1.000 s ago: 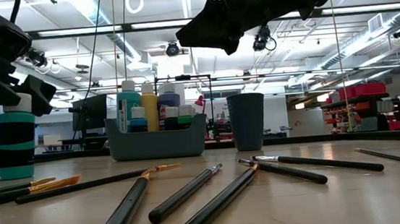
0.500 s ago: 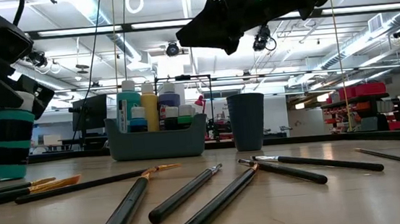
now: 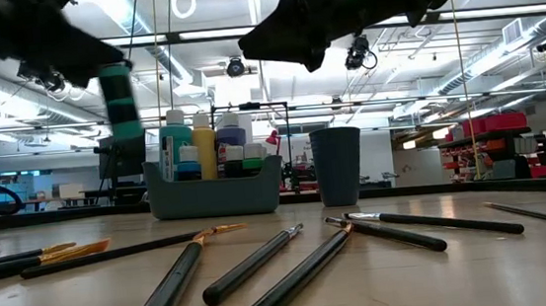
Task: Pick & Place Paint Supplies
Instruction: Put the small light blue paint bottle into the blue bin
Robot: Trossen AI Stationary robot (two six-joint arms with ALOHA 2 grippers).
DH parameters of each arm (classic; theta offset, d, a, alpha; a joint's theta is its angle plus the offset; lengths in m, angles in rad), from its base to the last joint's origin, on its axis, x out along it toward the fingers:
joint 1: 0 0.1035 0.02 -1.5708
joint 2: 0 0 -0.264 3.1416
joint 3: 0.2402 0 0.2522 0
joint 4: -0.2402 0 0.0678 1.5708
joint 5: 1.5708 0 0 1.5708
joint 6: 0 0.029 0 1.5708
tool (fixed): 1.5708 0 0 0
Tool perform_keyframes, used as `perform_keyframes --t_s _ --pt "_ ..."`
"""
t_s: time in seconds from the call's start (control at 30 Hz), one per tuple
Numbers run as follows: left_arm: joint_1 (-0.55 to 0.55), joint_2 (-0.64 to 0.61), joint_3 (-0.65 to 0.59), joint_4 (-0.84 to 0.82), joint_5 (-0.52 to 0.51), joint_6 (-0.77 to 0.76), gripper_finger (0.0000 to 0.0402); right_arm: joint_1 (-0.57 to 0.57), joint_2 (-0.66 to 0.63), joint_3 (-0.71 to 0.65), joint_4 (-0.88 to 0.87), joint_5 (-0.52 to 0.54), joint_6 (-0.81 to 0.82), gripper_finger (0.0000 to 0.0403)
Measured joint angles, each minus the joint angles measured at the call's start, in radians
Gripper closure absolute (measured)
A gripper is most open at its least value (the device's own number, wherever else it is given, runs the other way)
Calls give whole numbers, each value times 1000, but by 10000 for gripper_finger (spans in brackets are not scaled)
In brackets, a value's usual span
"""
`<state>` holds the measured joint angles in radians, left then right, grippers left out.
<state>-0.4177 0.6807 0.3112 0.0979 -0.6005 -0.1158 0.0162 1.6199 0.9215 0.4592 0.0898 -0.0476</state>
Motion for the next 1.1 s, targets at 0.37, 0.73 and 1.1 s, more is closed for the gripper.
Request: perform_keyframes --t_s 0.37,0.73,1.1 --pt "235 292 135 176 59 72 269 0 0 0 6 0 0 254" --pt "341 557 135 476 67 95 266 0 0 0 8 -1 1 254" --pt "358 719 135 505 -42 24 267 0 0 0 1 -1 1 254"
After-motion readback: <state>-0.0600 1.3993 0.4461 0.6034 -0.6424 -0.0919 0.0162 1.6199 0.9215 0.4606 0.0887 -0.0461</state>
